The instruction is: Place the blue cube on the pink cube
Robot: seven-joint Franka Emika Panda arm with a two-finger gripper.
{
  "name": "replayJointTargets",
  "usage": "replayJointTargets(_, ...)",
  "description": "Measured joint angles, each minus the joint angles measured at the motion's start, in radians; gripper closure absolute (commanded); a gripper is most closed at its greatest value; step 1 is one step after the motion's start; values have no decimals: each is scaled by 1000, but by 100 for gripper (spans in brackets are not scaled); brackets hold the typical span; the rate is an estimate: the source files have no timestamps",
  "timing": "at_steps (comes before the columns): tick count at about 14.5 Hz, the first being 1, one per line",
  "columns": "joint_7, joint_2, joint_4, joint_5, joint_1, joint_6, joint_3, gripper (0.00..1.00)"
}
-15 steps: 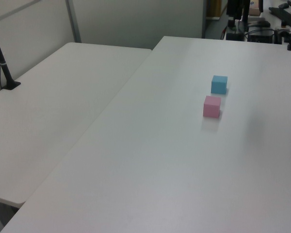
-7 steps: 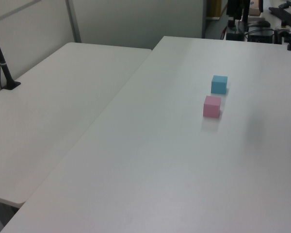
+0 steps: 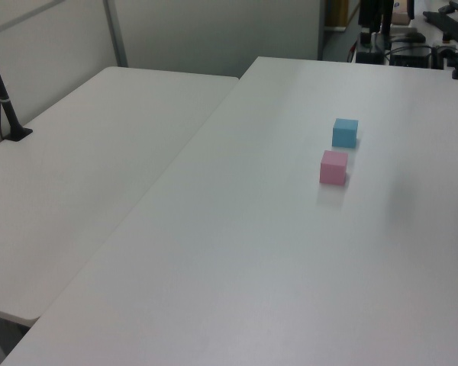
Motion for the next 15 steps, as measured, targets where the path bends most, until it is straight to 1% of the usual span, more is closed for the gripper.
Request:
replayJointTargets(2,-91,2,-18,-10,-15,0,-2,0)
replayJointTargets(4,-154,6,-26,-32,-37,0,-4,0)
replayJointTargets(7,-174,6,-30,-61,-70,0,-8,0)
replayJointTargets(8,-187,6,-31,-64,-95,0,-10,0)
replayJointTargets(10,-221,10,-39,-76,-122,0,-12,0)
replayJointTargets(13,-290,42,-55,-152,-132,0,-12,1)
replayJointTargets(15,-304,61,-77,-177,-132,0,-12,0)
